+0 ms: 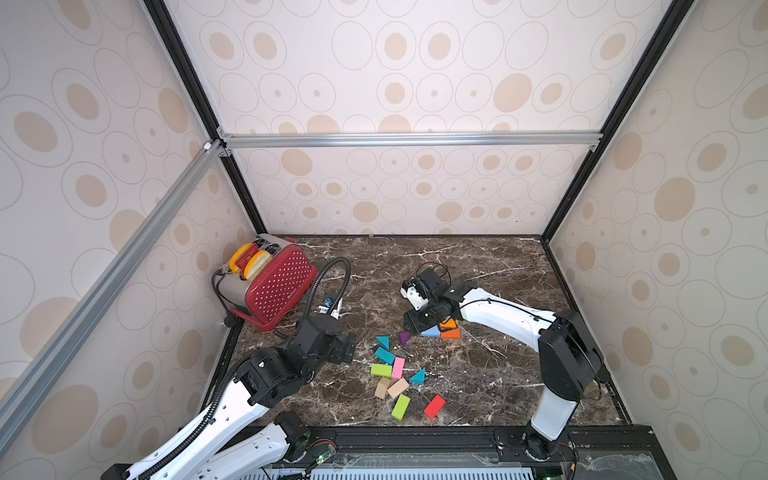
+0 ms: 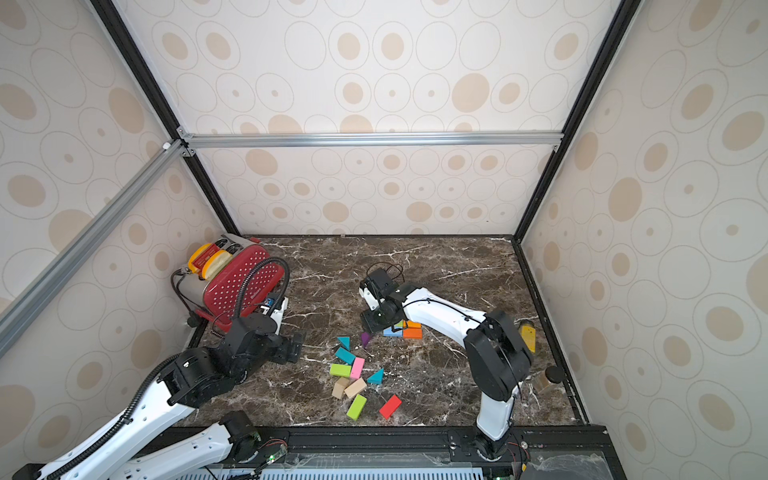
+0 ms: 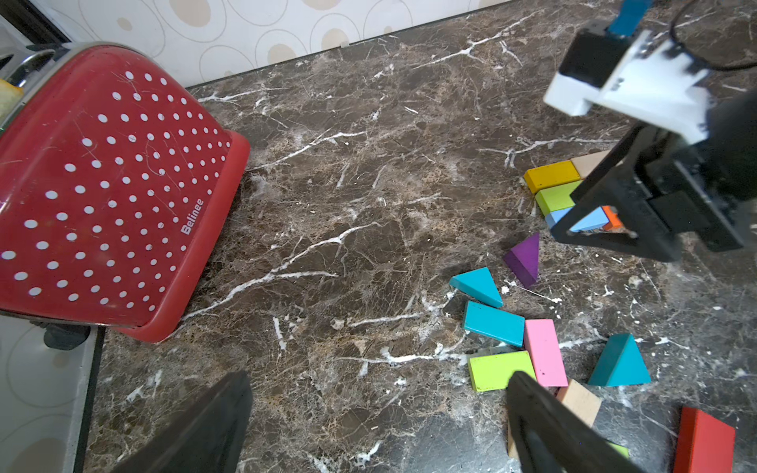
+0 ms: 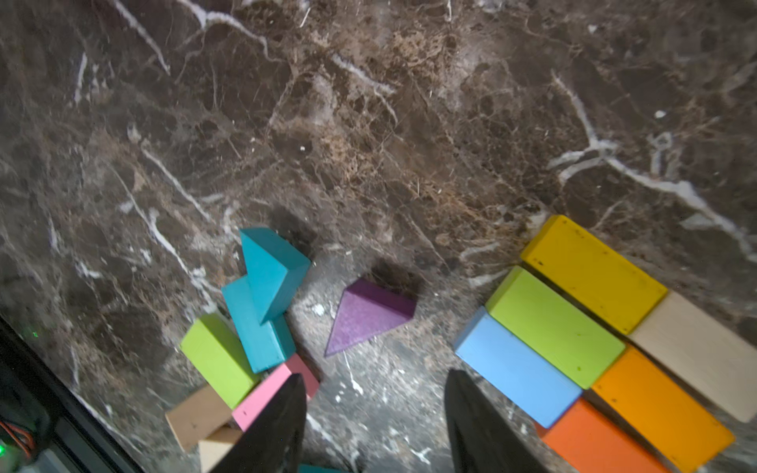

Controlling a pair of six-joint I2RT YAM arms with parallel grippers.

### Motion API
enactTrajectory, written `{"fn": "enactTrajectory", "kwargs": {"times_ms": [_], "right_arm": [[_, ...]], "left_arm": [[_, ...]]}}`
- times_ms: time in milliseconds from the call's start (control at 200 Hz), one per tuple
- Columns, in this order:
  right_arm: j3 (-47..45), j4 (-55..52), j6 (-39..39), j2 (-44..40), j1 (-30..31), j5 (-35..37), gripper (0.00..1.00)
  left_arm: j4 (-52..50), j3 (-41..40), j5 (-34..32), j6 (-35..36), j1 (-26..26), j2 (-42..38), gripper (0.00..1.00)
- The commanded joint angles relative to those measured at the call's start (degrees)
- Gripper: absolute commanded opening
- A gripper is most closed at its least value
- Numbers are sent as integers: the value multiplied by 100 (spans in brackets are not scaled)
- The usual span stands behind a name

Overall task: Assemble a piece of candy with building blocks
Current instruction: Adjust the building block at the center of the board.

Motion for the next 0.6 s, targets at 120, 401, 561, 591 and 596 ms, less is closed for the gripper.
{"fn": "enactTrajectory", "kwargs": {"times_ms": [120,401,561,591,596], "right_arm": [[226,-345,2231,271,227,754,68],[1292,-1366,4300,923,464,814,76],[1645,-1888,5010,1217,526,1231,76],[1706,-1943,5051,1272,532,1257,76],[1717,-1952,5056,1284,527,1262,76]], "left_arm": [[-27,61,-87,-9,30,-138,98],[-50,46,-210,-35,29,-430,99],[-37,32,-227,-35,27,-546,99],[-43,27,-233,-33,25,-553,99],[-41,31,-235,-32,29,-556,99]]}}
